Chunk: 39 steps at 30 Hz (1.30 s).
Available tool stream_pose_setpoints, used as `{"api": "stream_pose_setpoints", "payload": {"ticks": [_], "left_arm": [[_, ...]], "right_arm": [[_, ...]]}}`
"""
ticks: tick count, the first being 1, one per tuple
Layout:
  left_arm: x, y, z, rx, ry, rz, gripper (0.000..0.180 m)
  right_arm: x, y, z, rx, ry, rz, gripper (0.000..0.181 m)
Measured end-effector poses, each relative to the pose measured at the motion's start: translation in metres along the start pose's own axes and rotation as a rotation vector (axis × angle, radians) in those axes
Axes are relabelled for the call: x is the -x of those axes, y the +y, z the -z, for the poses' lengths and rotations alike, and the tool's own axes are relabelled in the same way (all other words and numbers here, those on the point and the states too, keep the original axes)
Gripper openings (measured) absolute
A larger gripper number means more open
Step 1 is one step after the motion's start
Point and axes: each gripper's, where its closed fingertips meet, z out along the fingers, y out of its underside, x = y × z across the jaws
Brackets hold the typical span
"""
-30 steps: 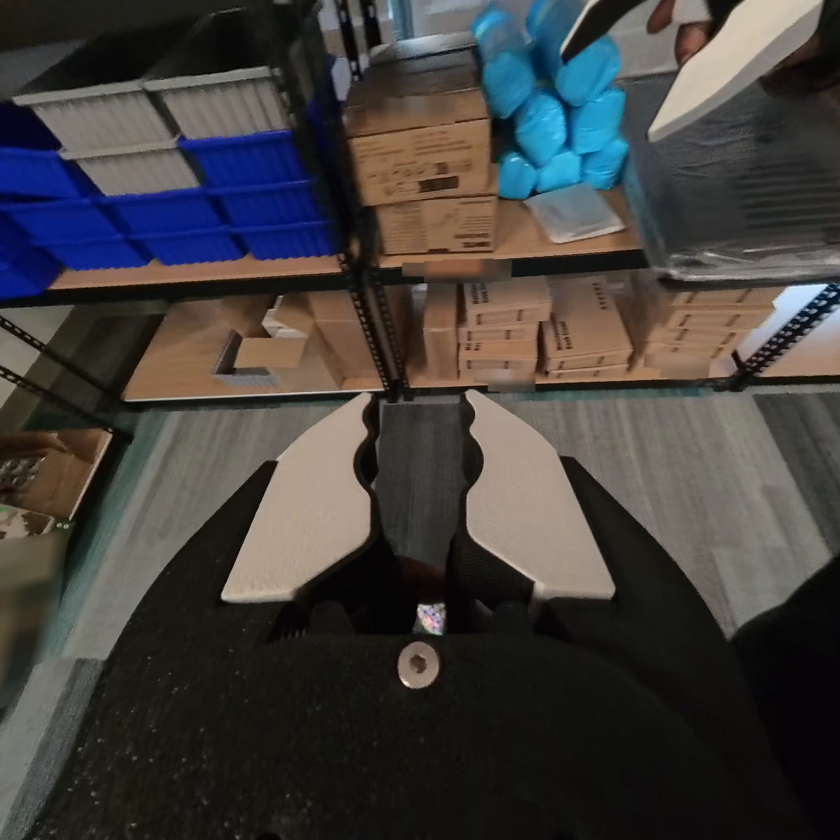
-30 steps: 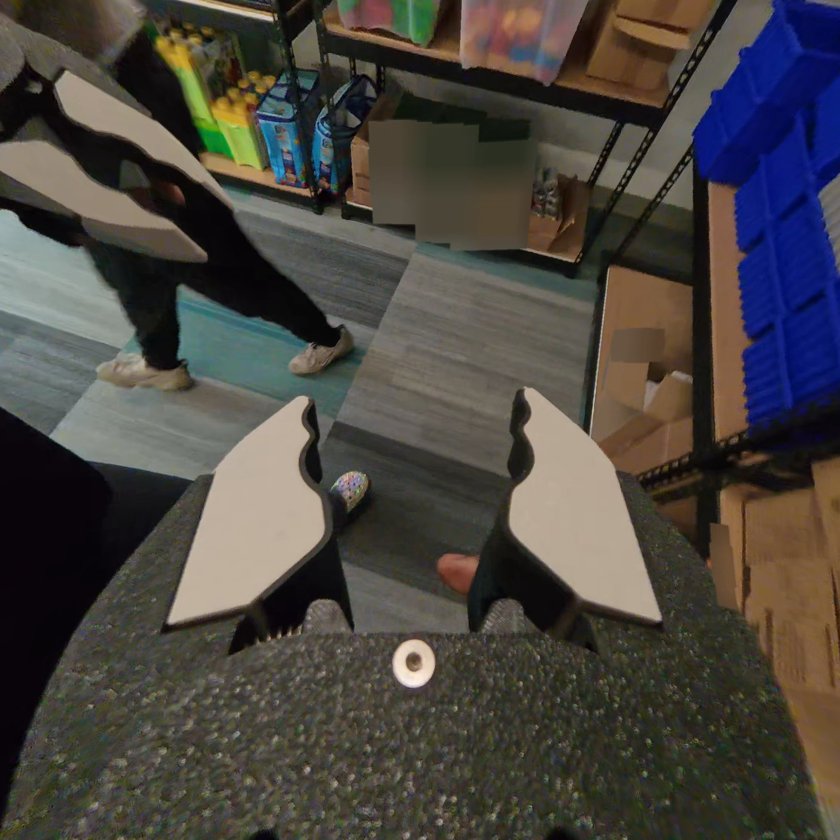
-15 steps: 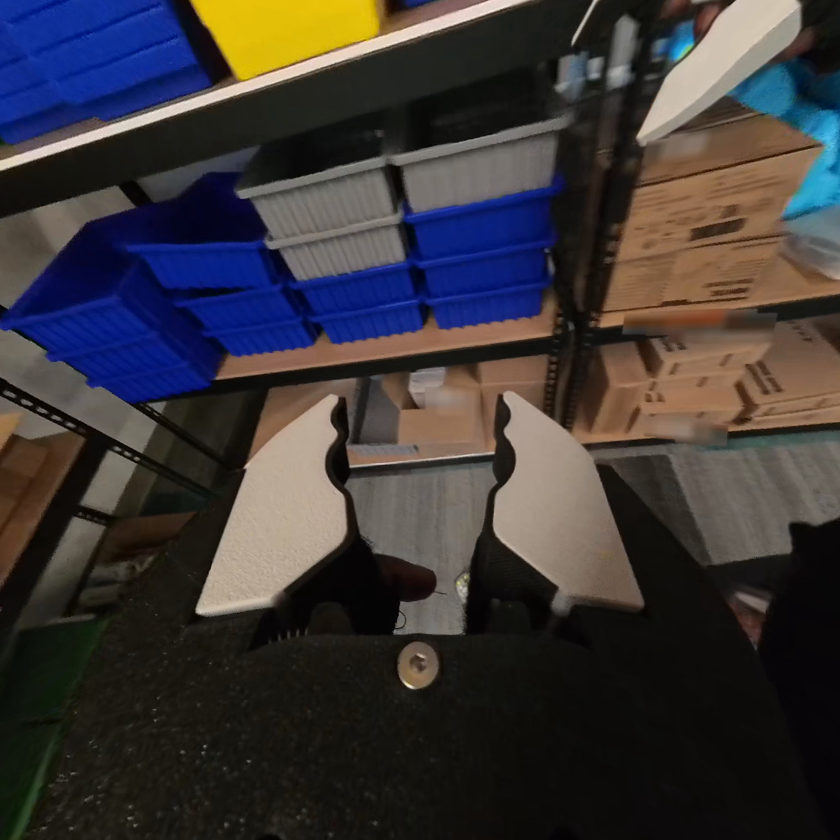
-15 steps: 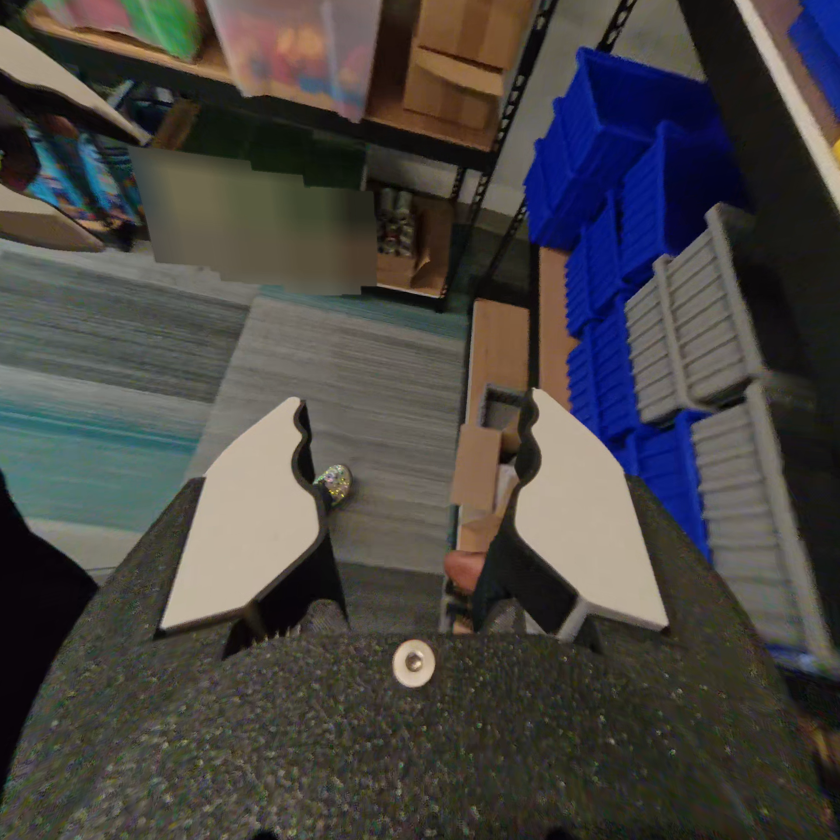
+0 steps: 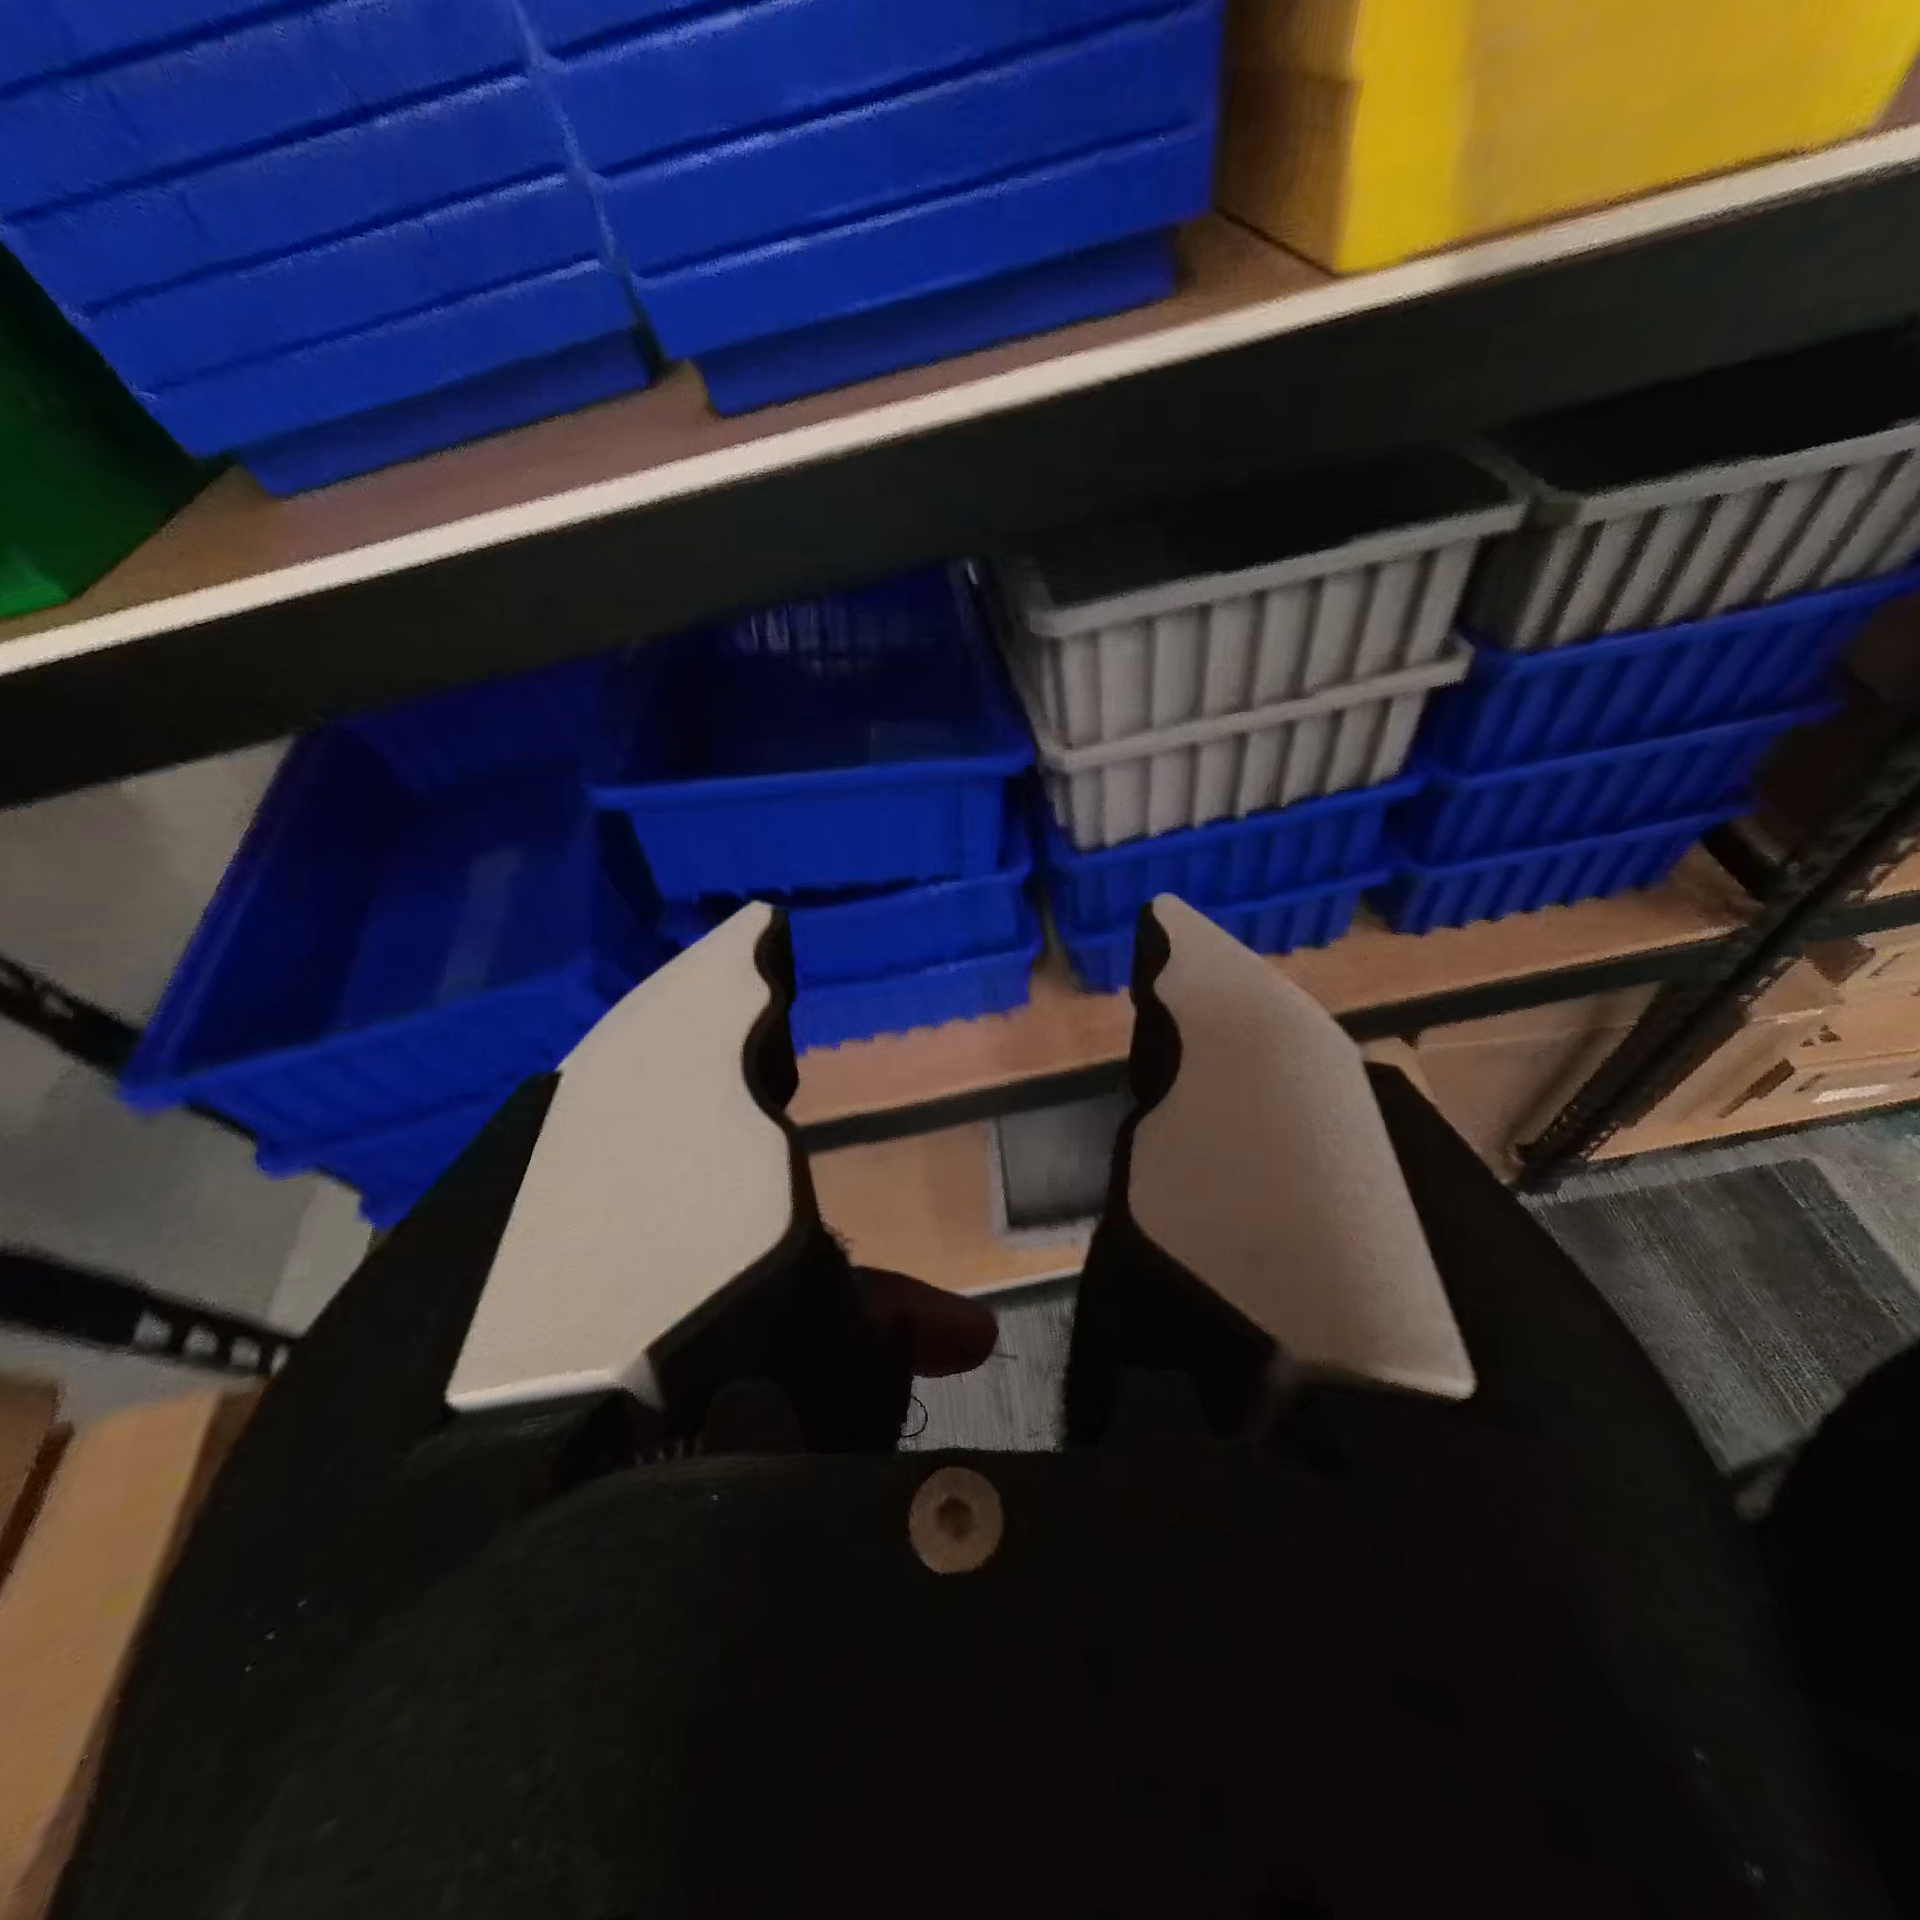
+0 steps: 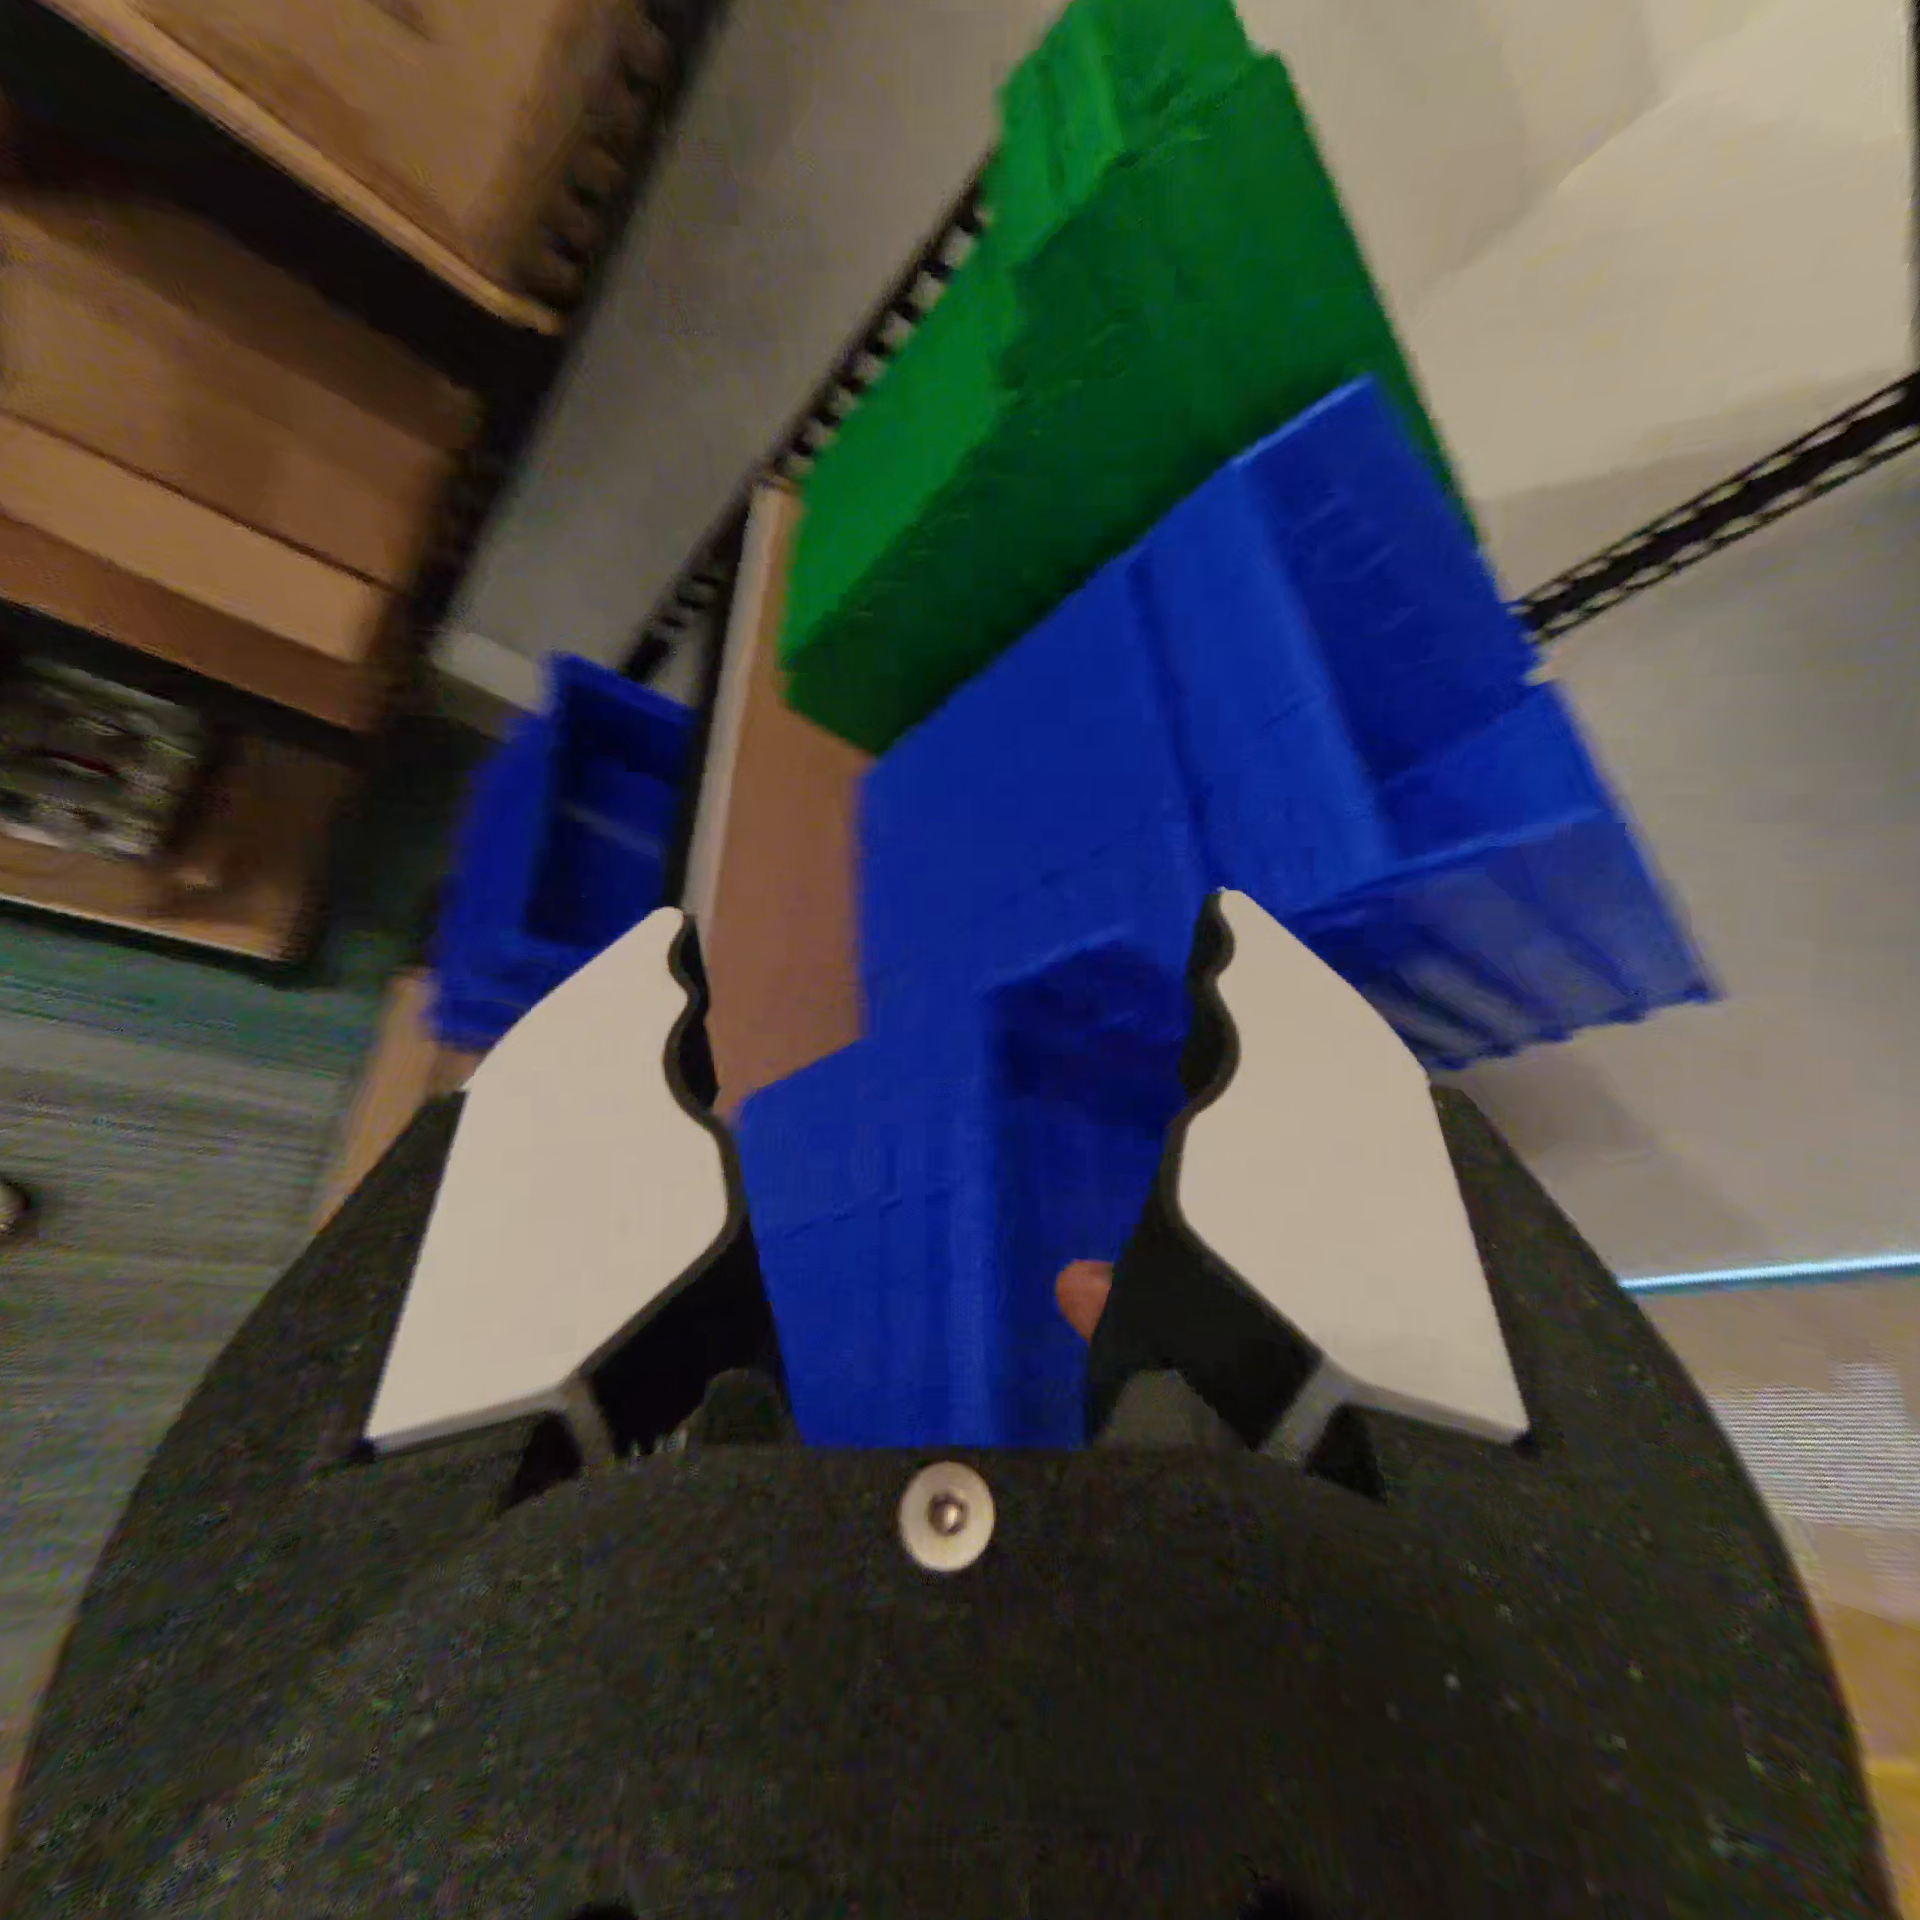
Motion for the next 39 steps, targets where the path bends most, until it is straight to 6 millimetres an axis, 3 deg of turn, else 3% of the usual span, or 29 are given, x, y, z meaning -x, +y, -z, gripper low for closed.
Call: {"api": "stream_pose_setpoints", "payload": {"ticks": [3, 6, 8, 10, 11, 13, 16, 20, 22, 24, 27, 34, 37, 39], "left_arm": [[0.068, -0.010, -0.050, -0.075, 0.114, -0.004, 0.062], [0.122, -0.019, -0.095, -0.123, 0.256, -0.056, 0.061], [0.150, -0.025, -0.115, -0.144, 0.345, -0.105, 0.060], [0.173, -0.030, -0.128, -0.177, 0.433, -0.129, 0.059], [0.182, -0.032, -0.132, -0.184, 0.472, -0.127, 0.060], [0.198, -0.037, -0.137, -0.209, 0.535, -0.112, 0.060], [0.210, -0.049, -0.140, -0.299, 0.608, -0.080, 0.057], [0.210, -0.060, -0.144, -0.342, 0.698, -0.044, 0.057], [0.208, -0.065, -0.142, -0.371, 0.730, -0.057, 0.057], [0.206, -0.067, -0.139, -0.395, 0.757, -0.083, 0.057], [0.203, -0.064, -0.138, -0.401, 0.799, -0.104, 0.057], [0.216, -0.069, -0.137, -0.451, 0.814, -0.116, 0.056], [0.231, -0.090, -0.148, -0.491, 0.763, -0.104, 0.056], [0.243, -0.119, -0.157, -0.536, 0.698, -0.073, 0.056]], "right_arm": [[-0.060, -0.012, -0.083, 0.198, 0.088, 0.114, 0.086], [-0.102, 0.000, -0.151, 0.424, 0.157, 0.208, 0.086], [-0.117, 0.018, -0.179, 0.596, 0.165, 0.245, 0.089], [-0.124, 0.029, -0.193, 0.693, 0.160, 0.291, 0.079], [-0.123, 0.026, -0.197, 0.690, 0.146, 0.274, 0.065], [-0.122, 0.027, -0.198, 0.727, 0.149, 0.307, 0.058], [-0.123, 0.024, -0.198, 0.801, 0.204, 0.414, 0.059], [-0.123, 0.024, -0.199, 0.861, 0.204, 0.468, 0.060], [-0.127, 0.024, -0.199, 0.886, 0.209, 0.432, 0.069], [-0.140, 0.019, -0.197, 0.910, 0.266, 0.423, 0.098], [-0.124, 0.027, -0.201, 0.940, 0.134, 0.400, 0.059], [-0.127, 0.021, -0.199, 0.807, 0.204, 0.482, 0.059], [-0.130, 0.015, -0.196, 0.802, 0.310, 0.576, 0.058], [-0.134, 0.011, -0.194, 0.797, 0.388, 0.626, 0.057]]}}
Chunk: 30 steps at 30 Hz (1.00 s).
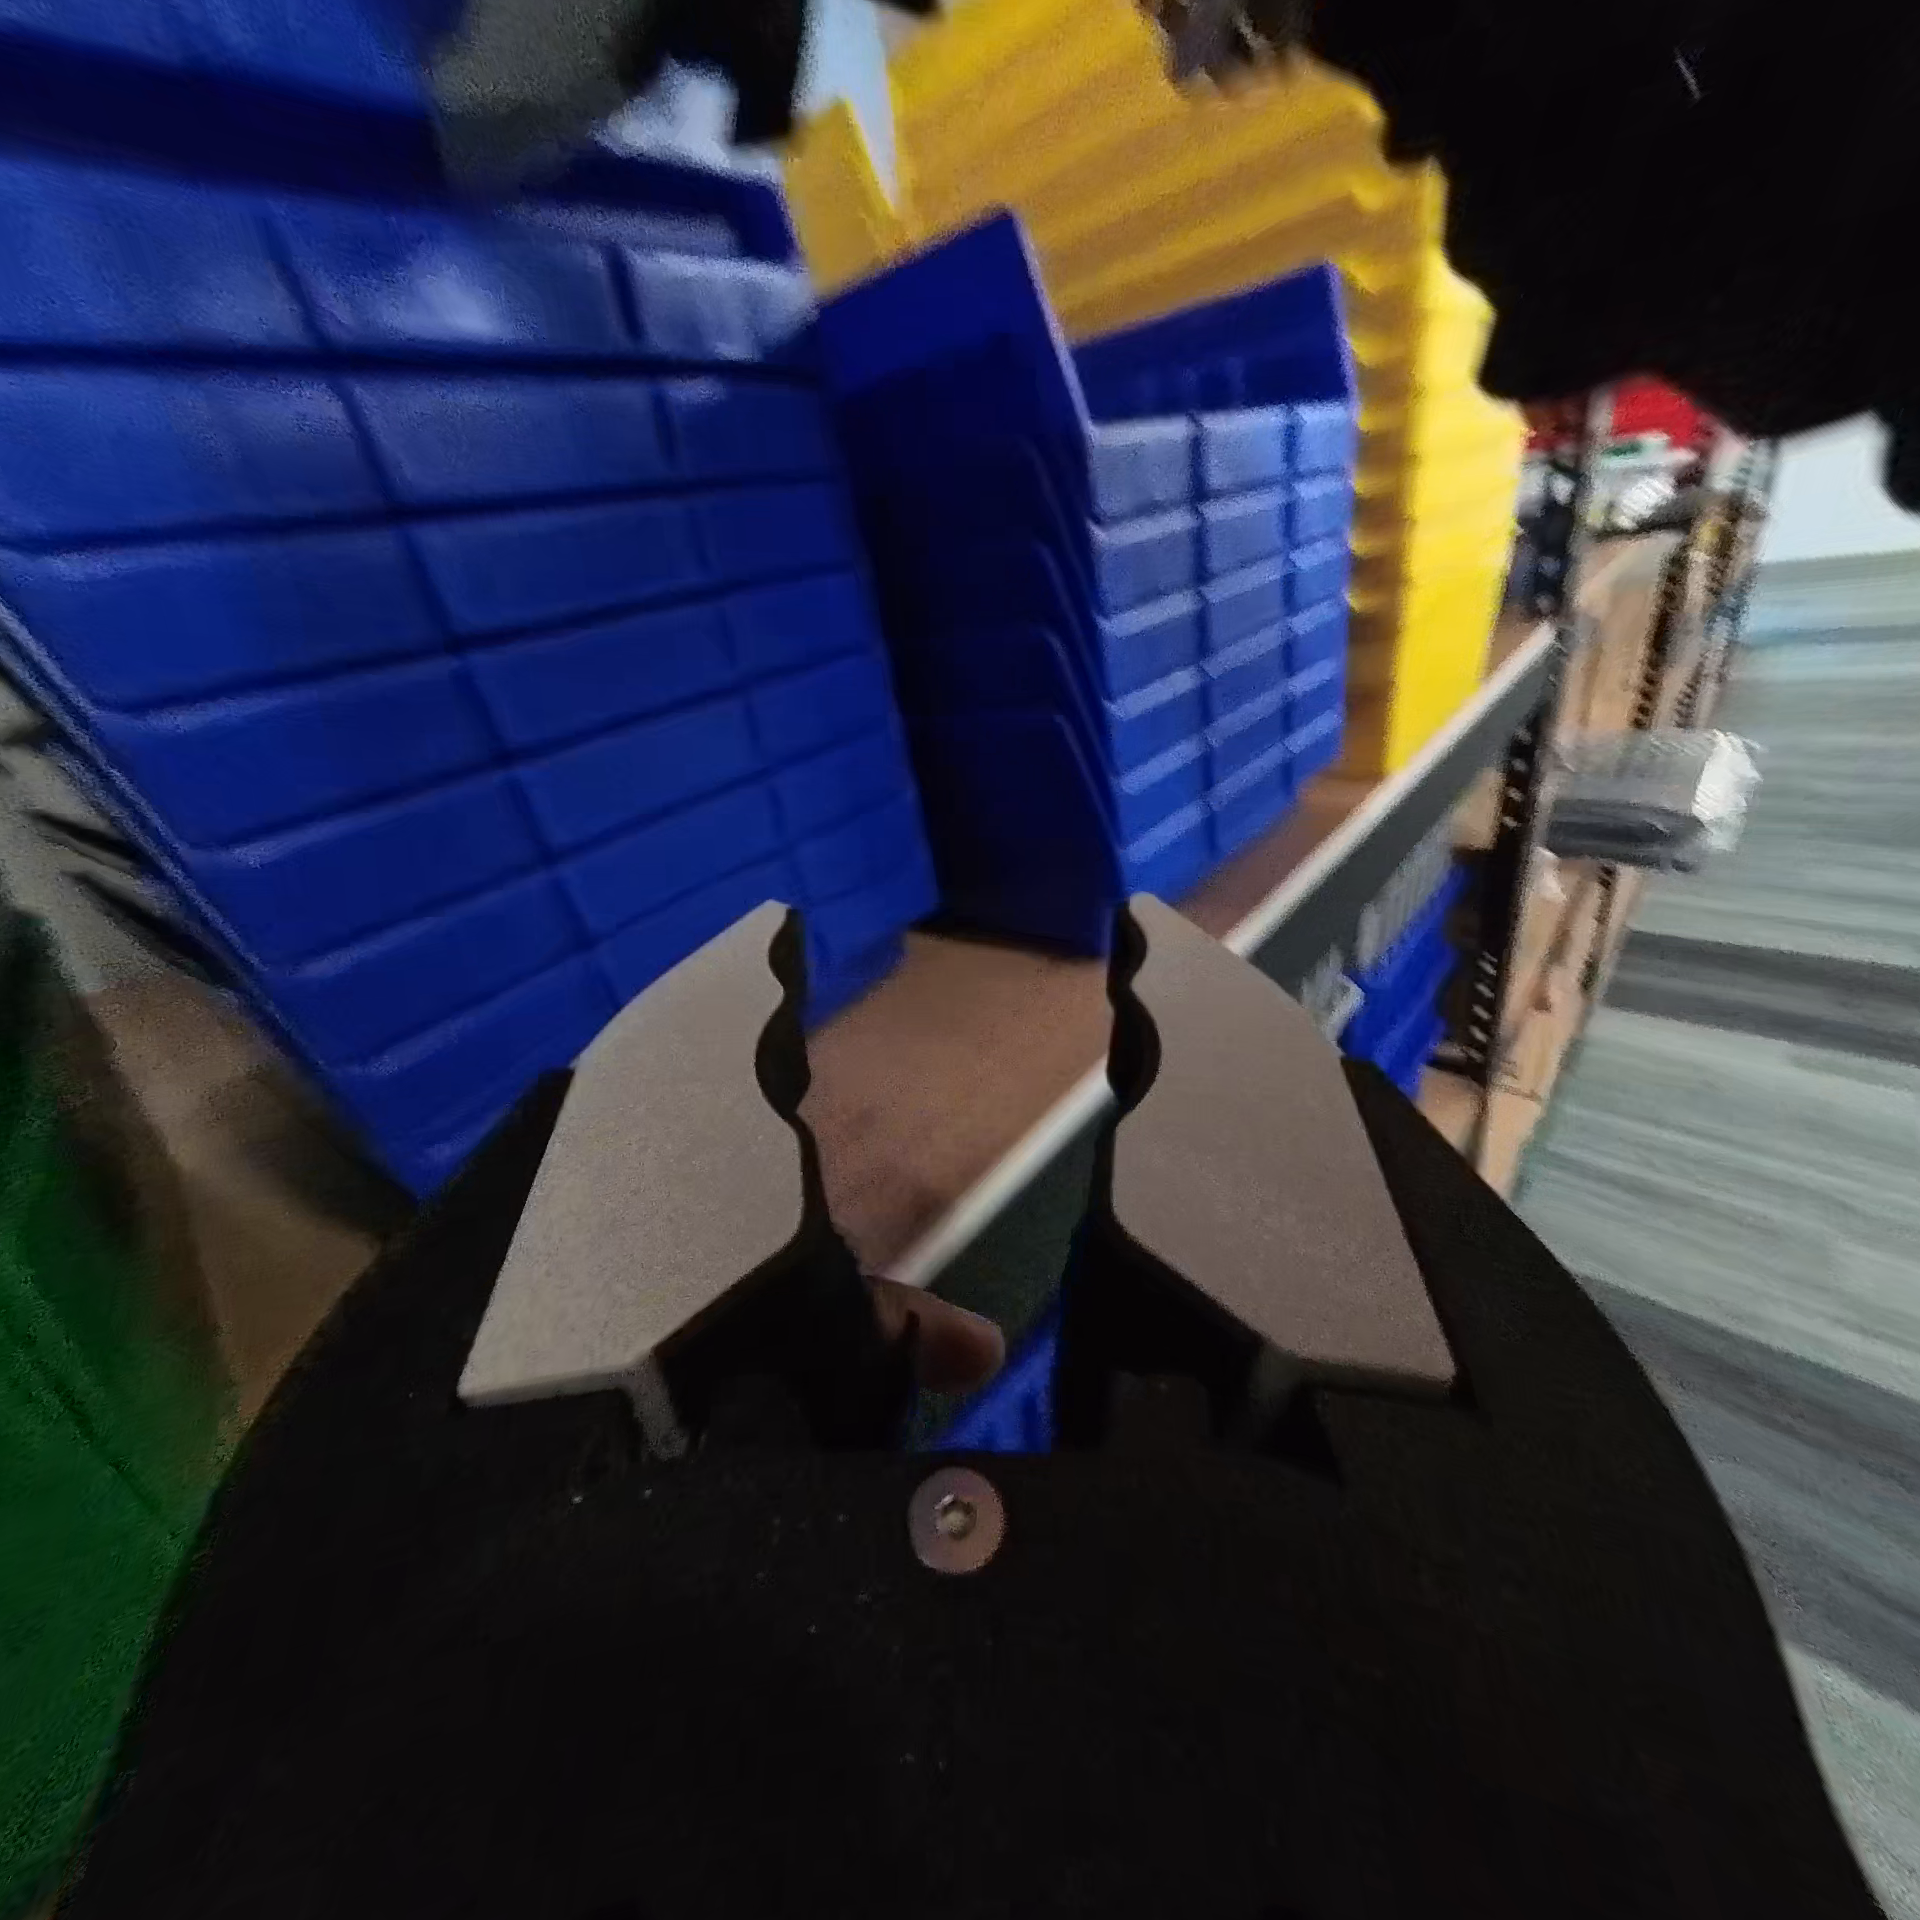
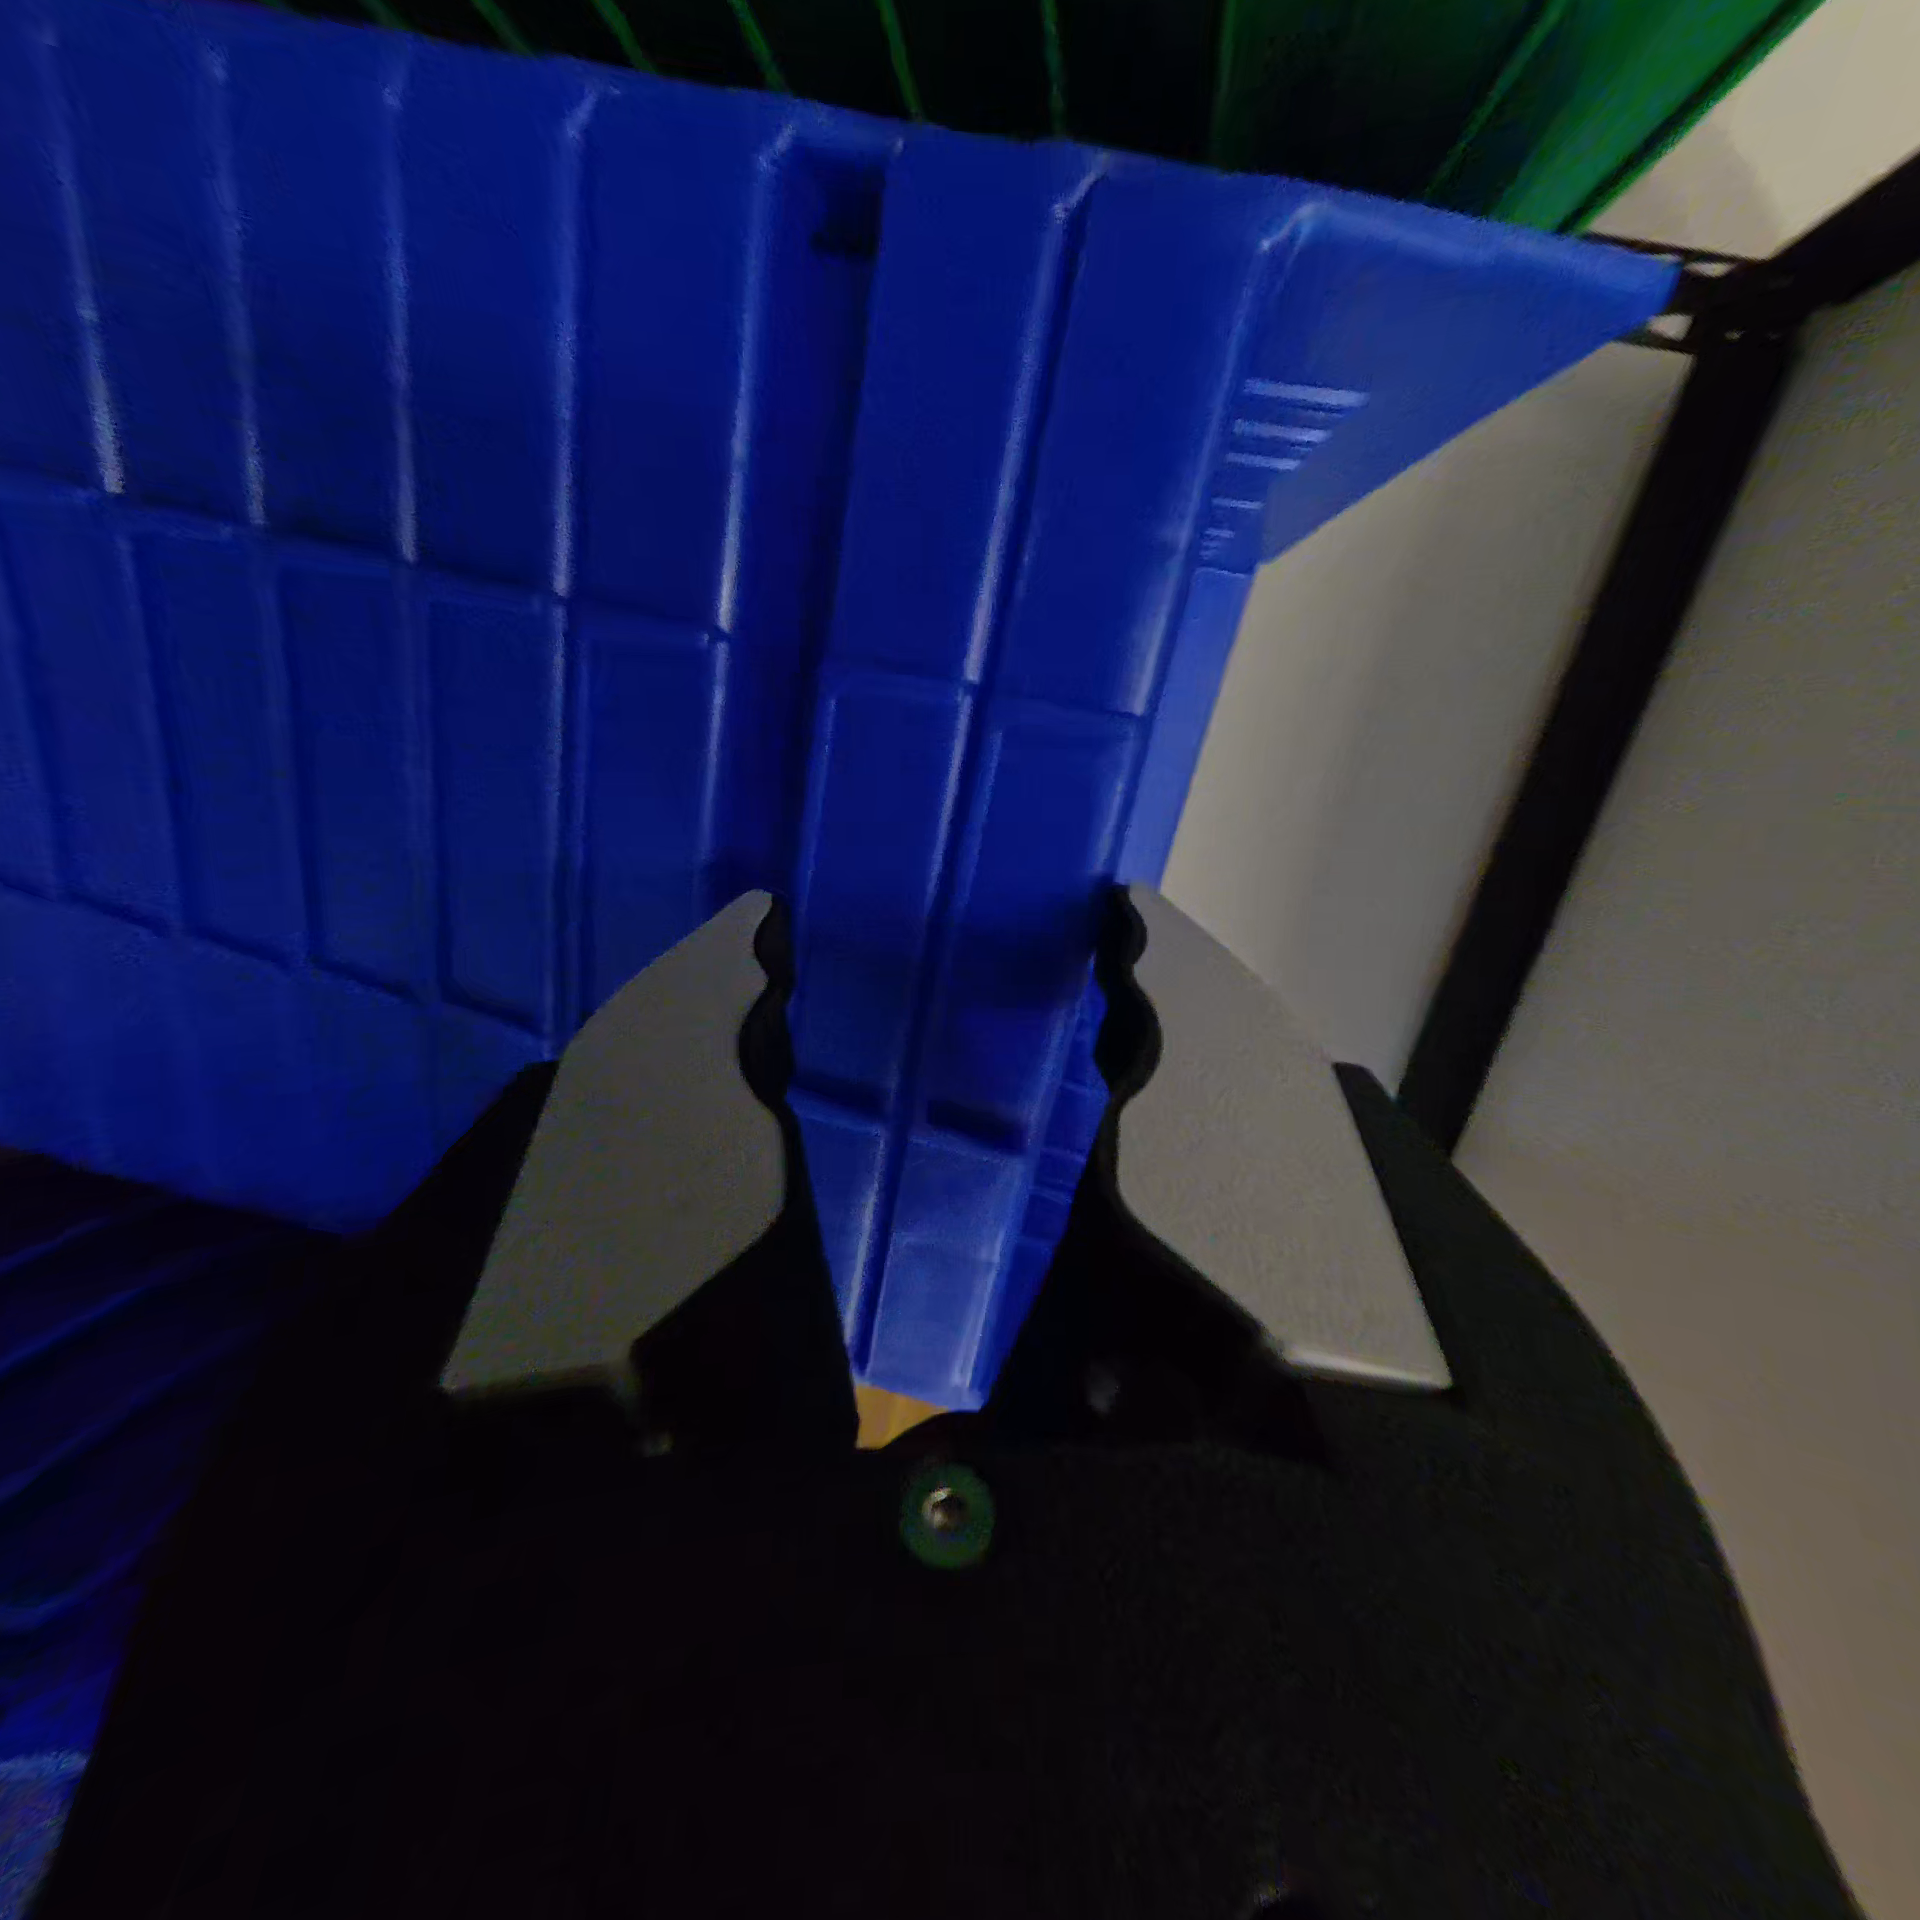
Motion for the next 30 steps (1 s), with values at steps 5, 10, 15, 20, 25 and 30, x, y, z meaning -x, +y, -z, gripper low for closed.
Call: {"api": "stream_pose_setpoints", "payload": {"ticks": [5, 10, 15, 20, 25, 30], "left_arm": [[0.053, -0.063, -0.043, -0.078, -0.121, -0.096, 0.063], [0.119, -0.110, -0.081, -0.039, -0.334, -0.375, 0.052], [0.128, -0.111, -0.087, -0.029, -0.345, -0.404, 0.043], [0.131, -0.111, -0.088, -0.011, -0.353, -0.374, 0.043], [0.133, -0.111, -0.087, -0.003, -0.370, -0.359, 0.038], [0.133, -0.110, -0.086, -0.006, -0.378, -0.357, 0.035]], "right_arm": [[-0.011, 0.003, -0.002, 0.015, 0.108, -0.021, 0.054], [-0.014, 0.005, -0.002, 0.000, 0.156, -0.050, 0.053], [-0.015, 0.004, -0.001, -0.024, 0.180, -0.041, 0.052], [-0.018, 0.005, -0.001, -0.019, 0.208, -0.053, 0.051], [-0.019, 0.005, -0.001, -0.025, 0.228, -0.060, 0.050], [-0.020, 0.006, 0.000, -0.040, 0.237, -0.062, 0.051]]}}
